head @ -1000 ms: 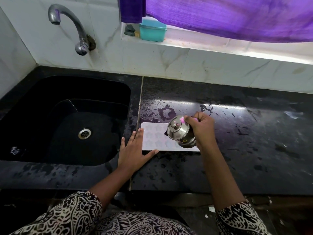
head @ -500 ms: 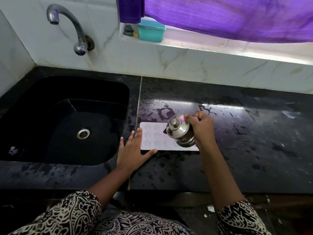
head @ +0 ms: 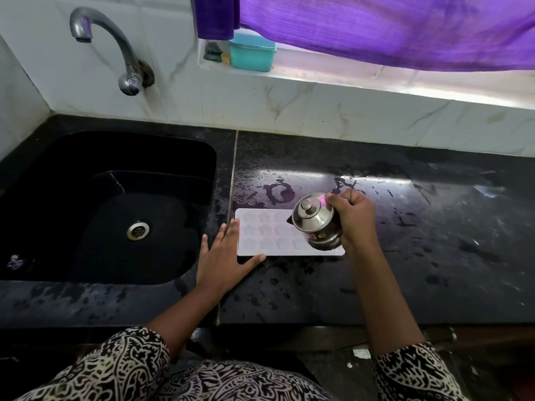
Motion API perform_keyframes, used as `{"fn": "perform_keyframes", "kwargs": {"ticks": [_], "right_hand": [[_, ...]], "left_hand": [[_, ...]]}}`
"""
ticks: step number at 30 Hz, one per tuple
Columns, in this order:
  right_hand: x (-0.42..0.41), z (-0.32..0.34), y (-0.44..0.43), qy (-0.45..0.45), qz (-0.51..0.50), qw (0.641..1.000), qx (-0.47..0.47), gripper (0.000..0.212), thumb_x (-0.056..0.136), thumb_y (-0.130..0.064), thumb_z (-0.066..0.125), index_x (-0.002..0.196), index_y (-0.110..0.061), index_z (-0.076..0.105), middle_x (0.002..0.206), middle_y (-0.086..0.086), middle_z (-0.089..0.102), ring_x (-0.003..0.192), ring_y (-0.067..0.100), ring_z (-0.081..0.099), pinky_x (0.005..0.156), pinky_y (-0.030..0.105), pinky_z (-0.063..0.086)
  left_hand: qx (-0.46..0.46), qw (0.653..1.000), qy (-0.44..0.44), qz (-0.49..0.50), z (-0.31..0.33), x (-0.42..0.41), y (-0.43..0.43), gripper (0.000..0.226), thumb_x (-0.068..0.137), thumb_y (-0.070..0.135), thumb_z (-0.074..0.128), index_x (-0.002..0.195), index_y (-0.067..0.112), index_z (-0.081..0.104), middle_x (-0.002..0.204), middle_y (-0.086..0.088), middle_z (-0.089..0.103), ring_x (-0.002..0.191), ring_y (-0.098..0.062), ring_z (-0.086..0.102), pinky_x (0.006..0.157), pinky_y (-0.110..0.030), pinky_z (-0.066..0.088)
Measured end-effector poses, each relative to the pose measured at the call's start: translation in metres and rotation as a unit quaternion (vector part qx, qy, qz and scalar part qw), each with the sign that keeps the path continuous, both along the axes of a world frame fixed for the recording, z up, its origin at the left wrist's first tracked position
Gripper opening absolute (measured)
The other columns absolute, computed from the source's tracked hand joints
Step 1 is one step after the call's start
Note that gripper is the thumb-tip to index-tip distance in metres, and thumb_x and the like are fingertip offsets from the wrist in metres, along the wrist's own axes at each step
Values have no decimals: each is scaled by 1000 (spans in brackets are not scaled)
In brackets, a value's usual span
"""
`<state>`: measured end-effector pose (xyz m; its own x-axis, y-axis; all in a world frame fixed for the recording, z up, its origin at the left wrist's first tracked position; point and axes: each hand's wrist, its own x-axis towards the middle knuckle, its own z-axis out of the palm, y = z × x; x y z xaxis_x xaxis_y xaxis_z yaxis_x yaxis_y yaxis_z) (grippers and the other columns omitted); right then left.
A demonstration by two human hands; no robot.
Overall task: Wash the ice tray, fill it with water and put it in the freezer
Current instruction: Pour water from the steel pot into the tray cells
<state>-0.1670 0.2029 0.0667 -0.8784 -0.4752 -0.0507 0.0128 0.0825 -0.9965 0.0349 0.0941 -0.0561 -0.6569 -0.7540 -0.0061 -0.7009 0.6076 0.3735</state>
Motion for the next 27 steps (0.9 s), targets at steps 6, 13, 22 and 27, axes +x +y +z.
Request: {"fn": "perform_keyframes", "kwargs": {"ticks": [6, 13, 22, 27], "right_hand": [[0, 2, 2, 45, 11, 999, 18, 34, 80, -5, 66, 61, -16, 41, 58, 0, 44, 46, 3, 43, 43, 12, 39], [-1, 2, 2, 99, 16, 994, 38, 40, 77, -4, 68, 55, -17, 37, 56, -1, 39, 54, 10, 37, 54, 23, 37], [-3, 0, 4, 115, 20, 992, 51, 39, 77, -7, 69, 56, -17, 39, 58, 1, 42, 58, 15, 40, 59, 27, 39], [-3, 0, 6, 120, 23, 991, 55, 36, 75, -7, 71, 58, -15, 41, 59, 5, 42, 59, 16, 39, 59, 28, 39]], "left_hand": [[-1, 1000, 1, -4, 1, 0, 0, 108, 72, 88, 18, 155, 21, 2, 163, 6, 12, 150, -11, 5, 119, -47, 1], [2, 1000, 1, -1, 1, 0, 0, 107, 74, 87, 22, 155, 22, 2, 163, 7, 11, 150, -11, 4, 119, -47, 0], [-1, 1000, 0, -1, 1, 0, 0, 107, 73, 87, 21, 155, 22, 1, 163, 7, 10, 150, -11, 4, 119, -47, 0], [2, 1000, 0, 0, 2, -1, 1, 107, 74, 87, 23, 156, 21, 1, 163, 7, 10, 150, -10, 3, 119, -47, 0]]}}
